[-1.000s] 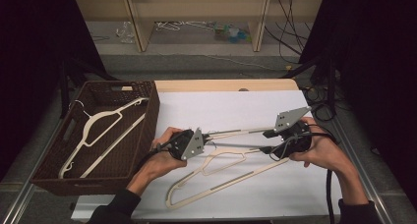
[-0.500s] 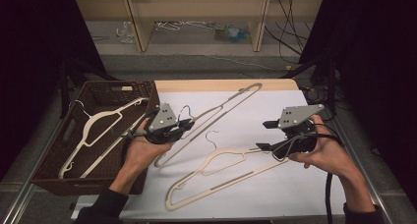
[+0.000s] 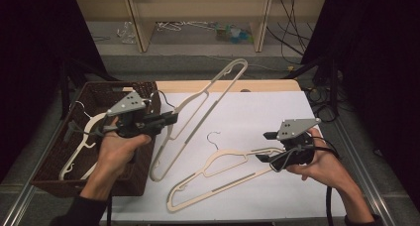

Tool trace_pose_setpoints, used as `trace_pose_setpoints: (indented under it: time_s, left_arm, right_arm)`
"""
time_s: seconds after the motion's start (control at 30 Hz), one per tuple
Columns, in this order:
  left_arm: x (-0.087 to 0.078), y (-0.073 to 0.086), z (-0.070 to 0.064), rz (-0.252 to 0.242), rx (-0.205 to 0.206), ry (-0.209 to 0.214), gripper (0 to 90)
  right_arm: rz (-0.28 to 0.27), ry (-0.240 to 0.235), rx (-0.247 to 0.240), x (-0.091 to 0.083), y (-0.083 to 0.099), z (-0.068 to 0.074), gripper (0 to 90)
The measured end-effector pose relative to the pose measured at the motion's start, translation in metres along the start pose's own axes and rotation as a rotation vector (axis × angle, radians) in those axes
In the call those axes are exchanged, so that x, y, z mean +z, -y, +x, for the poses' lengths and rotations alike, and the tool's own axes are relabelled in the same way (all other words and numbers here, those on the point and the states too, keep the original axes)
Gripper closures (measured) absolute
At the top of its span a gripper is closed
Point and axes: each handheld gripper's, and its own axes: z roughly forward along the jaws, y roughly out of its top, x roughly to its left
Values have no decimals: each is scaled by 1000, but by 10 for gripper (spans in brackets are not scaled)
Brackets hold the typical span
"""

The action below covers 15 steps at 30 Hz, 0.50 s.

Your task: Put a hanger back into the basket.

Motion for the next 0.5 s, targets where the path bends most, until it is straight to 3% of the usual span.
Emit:
trace_pose_setpoints:
  time_s: [0.23, 0.27, 0.5]
  left_arm:
    - [-45, -27, 20, -75, -60, -14, 856]
    - [-45, -27, 20, -75, -60, -14, 856]
    - [-86, -41, 52, -102, -107, -105, 856]
  right_arm:
    - [51, -21, 22, 12, 16, 2, 293]
    - [49, -19, 20, 15, 18, 3, 293]
    - [71, -42, 11, 21, 21, 4, 293]
